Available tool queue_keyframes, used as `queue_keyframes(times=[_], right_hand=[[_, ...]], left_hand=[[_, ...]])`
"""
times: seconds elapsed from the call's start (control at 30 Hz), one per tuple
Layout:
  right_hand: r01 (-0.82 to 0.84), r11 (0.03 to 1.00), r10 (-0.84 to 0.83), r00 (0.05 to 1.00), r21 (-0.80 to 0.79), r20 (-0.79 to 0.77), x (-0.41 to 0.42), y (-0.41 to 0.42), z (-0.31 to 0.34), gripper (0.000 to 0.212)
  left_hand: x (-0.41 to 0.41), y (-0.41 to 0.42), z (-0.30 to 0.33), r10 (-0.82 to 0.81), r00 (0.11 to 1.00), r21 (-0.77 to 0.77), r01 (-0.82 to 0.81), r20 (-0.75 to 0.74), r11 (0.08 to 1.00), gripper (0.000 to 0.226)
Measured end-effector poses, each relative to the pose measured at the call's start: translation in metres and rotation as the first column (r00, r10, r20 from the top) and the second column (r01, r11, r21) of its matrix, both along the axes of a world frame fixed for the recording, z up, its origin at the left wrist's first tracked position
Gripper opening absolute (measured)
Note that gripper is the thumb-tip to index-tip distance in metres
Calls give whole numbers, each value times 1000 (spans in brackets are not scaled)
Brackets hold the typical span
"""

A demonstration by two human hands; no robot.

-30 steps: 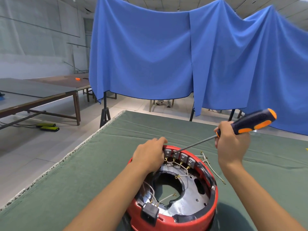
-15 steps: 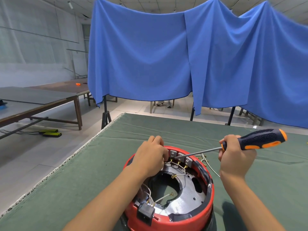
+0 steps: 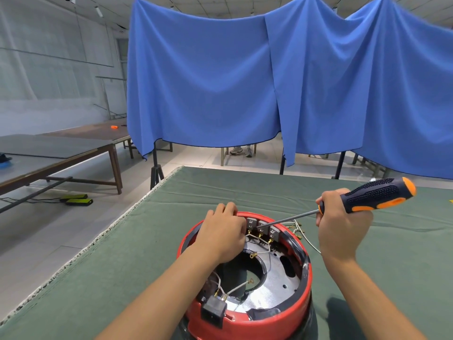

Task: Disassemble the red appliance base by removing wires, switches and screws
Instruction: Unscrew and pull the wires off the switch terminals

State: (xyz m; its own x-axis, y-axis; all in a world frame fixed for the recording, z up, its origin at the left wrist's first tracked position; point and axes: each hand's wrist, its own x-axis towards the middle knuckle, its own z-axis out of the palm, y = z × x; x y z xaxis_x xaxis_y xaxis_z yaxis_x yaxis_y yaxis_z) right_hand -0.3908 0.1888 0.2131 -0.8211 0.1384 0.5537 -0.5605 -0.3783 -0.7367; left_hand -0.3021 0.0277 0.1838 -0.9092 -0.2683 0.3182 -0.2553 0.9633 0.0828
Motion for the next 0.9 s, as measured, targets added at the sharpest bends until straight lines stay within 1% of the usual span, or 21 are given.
queue_keyframes(times=[0.13,0.2,0.33,0.5,0.57,0.6,0.77,0.83,0.9], right_hand=[[-4,1000,5,1000,22,-20,3,-4,-2,17],[-8,999,9,1000,35,-29,4,-5,-3,16],[5,998,-3,1000,60,-31,4,-7,-5,23],[-27,999,27,999,21,-31,6,-6,-2,18],[-35,999,35,999,18,-31,5,-6,-1,17],[-33,999,33,999,25,-29,5,-6,-2,17],[-17,996,19,1000,86,-22,5,-7,-7,25],[-8,991,12,999,132,-33,4,-7,-6,28],[1,982,8,999,189,-46,3,-8,-2,30]], left_hand=[[-1,5,-2,80,997,-26,-80,16,996,23],[-1,8,-3,97,995,-15,-97,14,995,21],[1,8,3,77,995,122,-68,-71,990,5],[-3,3,4,91,986,160,-68,-142,985,16],[-6,1,2,95,987,157,-74,-127,985,29],[-7,0,2,96,989,150,-79,-110,985,32],[-14,-9,3,125,992,32,-125,24,992,30],[-17,-11,4,121,992,18,-122,39,992,29],[-18,-11,2,117,993,22,-118,21,993,28]])
